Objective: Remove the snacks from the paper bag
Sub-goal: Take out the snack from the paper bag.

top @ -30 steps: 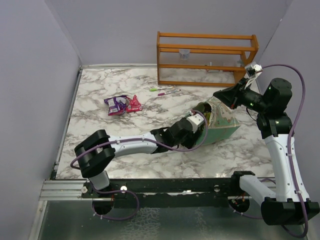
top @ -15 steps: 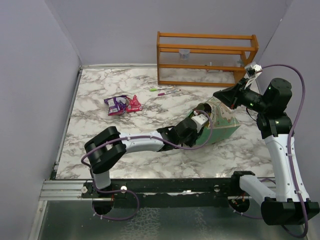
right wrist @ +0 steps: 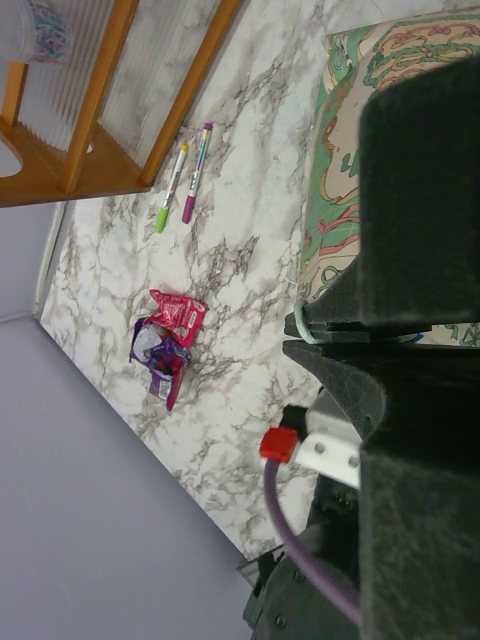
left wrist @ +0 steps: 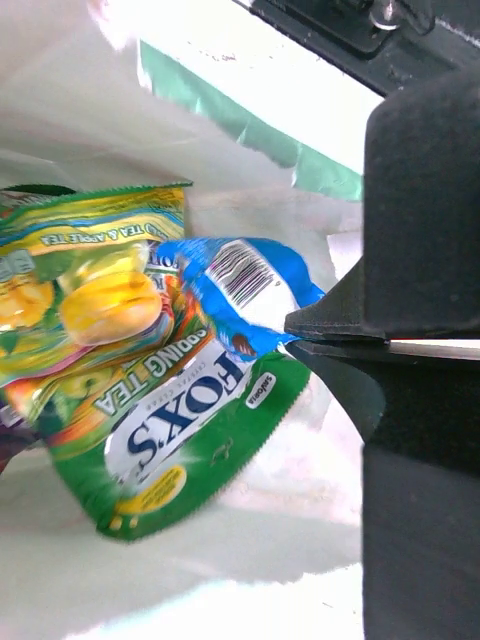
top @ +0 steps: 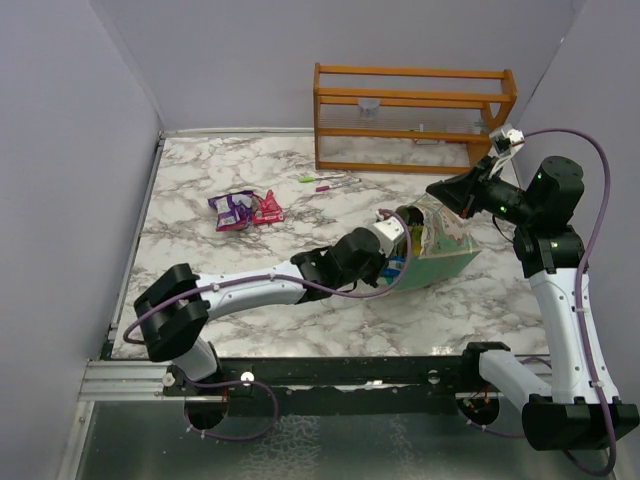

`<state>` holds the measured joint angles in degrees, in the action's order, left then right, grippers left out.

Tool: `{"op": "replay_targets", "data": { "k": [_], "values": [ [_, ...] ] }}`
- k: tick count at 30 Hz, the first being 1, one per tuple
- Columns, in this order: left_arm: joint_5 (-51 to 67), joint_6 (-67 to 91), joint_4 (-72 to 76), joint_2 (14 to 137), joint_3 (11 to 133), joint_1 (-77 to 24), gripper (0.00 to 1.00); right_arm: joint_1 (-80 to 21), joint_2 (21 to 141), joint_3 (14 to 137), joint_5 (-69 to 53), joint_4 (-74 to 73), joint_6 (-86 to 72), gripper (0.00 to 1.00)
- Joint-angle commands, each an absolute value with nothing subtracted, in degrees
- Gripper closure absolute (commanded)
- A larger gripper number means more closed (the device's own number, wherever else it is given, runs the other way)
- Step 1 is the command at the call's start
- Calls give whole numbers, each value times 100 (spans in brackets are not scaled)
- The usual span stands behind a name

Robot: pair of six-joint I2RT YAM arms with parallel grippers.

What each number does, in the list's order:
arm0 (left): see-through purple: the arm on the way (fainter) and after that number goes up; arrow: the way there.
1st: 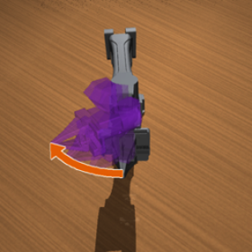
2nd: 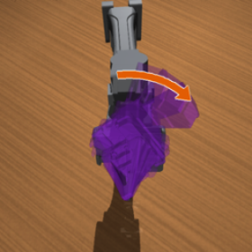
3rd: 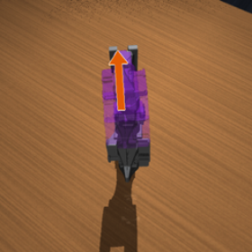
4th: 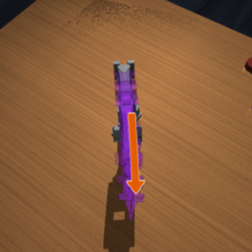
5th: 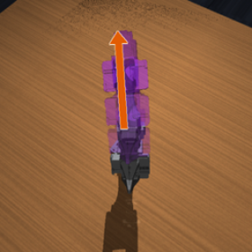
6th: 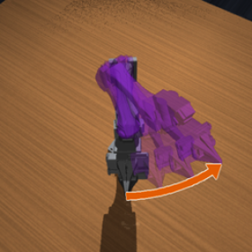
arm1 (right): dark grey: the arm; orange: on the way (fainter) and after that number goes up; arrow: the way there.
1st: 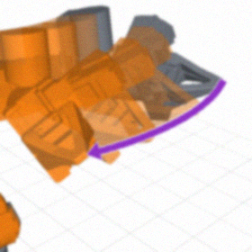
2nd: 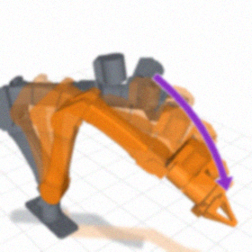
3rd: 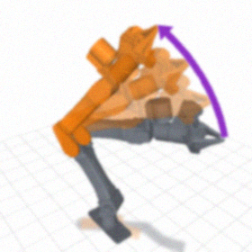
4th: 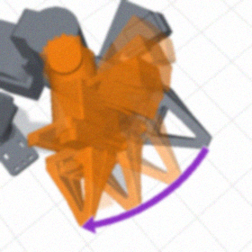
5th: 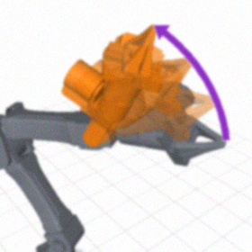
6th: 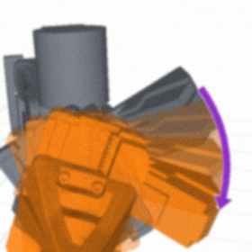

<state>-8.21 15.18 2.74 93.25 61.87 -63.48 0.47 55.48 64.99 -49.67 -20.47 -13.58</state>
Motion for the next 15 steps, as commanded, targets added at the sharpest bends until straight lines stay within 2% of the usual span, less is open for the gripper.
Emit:
{"op": "replay_targets", "data": {
  "k": [1,12,15],
  "values": [
    [-1104,1401,113,8573,6014,-6337,100,44,5472,6552,-4823,-2020,-1277,97],
    [-987,540,-483,6592,5678,-6337,100,44,5460,6487,-4851,-1963,-1301,97],
    [-1269,351,-345,5898,5514,-6341,100,44,5459,6478,-4845,-1947,-1306,97]
  ]
}}
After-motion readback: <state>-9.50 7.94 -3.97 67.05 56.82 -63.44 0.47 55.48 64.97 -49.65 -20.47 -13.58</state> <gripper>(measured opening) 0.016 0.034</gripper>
